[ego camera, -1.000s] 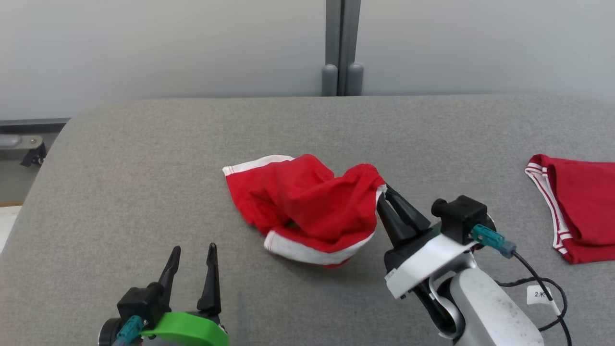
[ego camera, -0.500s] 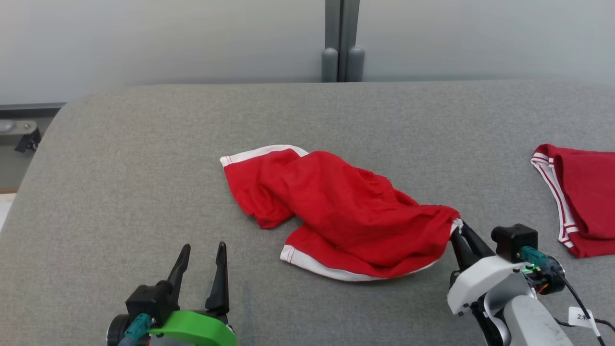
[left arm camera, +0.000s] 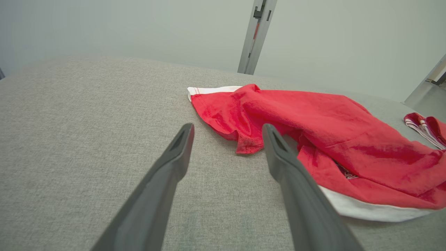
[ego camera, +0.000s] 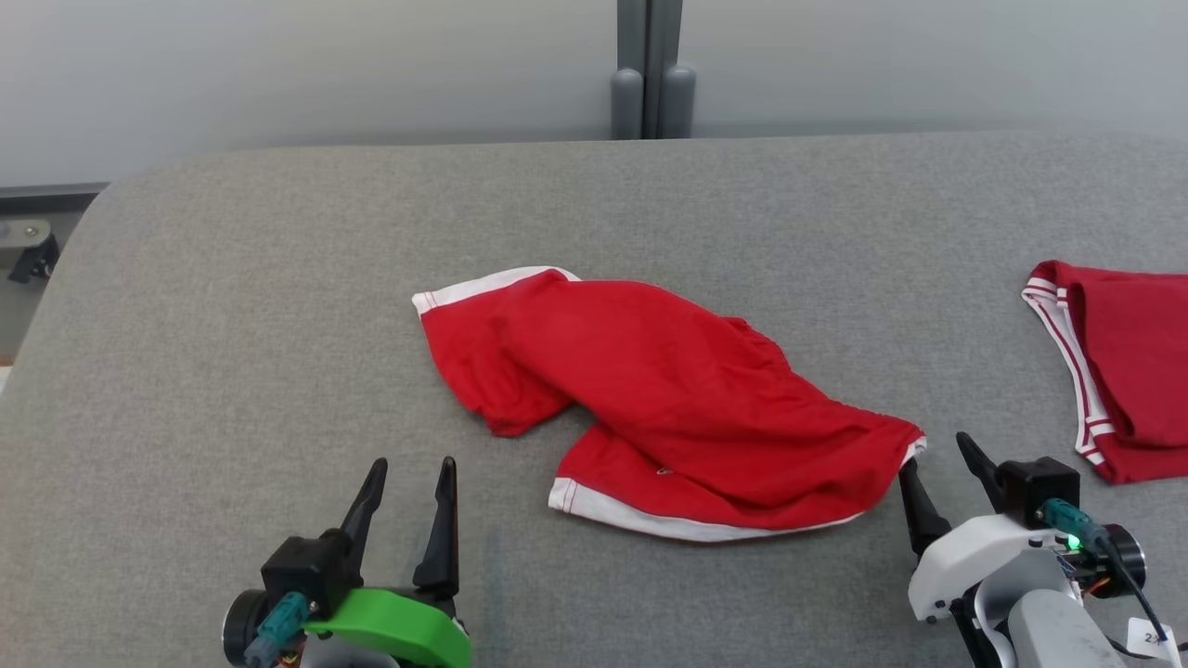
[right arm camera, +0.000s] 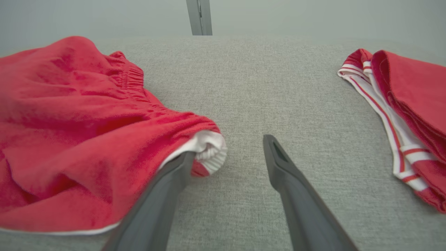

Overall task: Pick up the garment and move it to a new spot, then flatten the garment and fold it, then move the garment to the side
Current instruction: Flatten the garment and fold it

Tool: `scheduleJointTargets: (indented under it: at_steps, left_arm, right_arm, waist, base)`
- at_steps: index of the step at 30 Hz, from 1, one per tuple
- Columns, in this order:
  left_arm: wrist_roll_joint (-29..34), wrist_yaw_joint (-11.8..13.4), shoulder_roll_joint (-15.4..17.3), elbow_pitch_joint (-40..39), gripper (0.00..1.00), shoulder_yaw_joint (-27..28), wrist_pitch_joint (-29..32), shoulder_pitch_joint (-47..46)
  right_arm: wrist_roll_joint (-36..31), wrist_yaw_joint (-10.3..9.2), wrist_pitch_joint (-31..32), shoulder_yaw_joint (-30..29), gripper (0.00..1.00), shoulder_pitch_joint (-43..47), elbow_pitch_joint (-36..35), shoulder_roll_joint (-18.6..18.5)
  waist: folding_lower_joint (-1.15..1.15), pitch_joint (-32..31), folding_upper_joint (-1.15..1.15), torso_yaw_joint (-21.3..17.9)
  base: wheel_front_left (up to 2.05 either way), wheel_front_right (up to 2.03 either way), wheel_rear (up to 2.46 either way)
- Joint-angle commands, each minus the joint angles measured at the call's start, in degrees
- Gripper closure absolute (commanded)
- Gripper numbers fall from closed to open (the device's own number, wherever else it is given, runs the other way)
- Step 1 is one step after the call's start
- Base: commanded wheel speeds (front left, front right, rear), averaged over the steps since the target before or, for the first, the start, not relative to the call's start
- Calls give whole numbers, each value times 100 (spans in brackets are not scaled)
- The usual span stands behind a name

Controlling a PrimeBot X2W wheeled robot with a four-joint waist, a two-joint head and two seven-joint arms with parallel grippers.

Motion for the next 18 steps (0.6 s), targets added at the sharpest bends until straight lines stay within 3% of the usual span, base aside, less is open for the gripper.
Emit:
scheduleJointTargets:
  at_steps: [1, 8, 18]
  left_arm:
    - [-31, -11, 16, 7, 0, -11, -2, -92]
    - [-69, -32, 16, -5, 0, -99, -2, -11]
    - [-102, -42, 16, -119, 0, -168, -2, 164]
  right_arm:
    - [-56, -9, -47, -44, 0, 87, 16, -24]
    - [-84, -9, -89, -244, 0, 377, -258, -23]
    - [66, -9, -95, -211, 0, 754, -1217, -22]
  waist:
    - [0, -27, 0, -40]
    - [0, -195, 0, -189]
    - [0, -482, 0, -285]
  base:
    - [0, 0, 0]
    - [0, 0, 0]
    - [0, 0, 0]
